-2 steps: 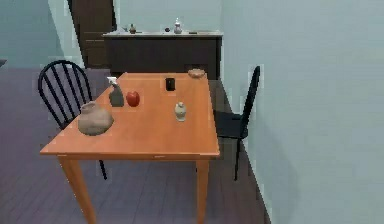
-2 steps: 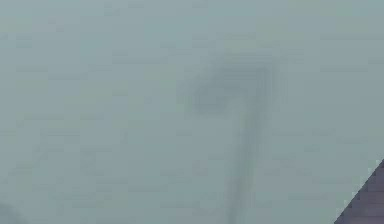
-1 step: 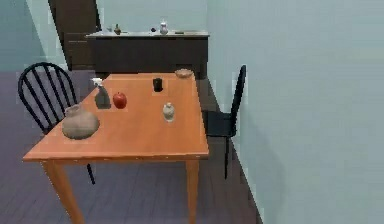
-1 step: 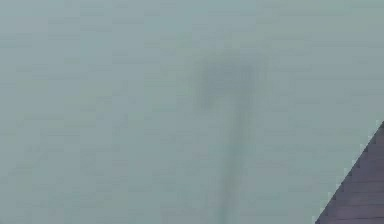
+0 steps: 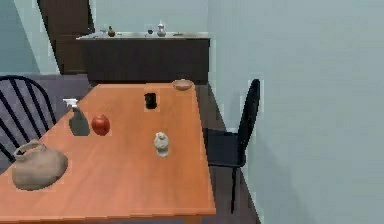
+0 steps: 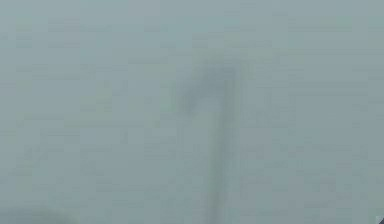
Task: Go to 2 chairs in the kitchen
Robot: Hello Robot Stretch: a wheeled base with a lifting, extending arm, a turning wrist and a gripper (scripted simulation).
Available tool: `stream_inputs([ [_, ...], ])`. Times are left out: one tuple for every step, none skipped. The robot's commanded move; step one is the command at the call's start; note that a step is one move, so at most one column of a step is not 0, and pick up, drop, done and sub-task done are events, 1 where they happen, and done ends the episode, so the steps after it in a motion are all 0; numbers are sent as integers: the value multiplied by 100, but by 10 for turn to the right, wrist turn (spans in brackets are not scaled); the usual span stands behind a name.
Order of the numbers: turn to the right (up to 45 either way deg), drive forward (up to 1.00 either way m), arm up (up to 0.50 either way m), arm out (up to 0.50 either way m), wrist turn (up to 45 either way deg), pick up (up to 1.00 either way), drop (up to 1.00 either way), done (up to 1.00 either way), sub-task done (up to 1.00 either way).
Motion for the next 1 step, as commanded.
stream_inputs([
  [0, 0, 0, 0, 0, 0, 0, 0, 100],
])
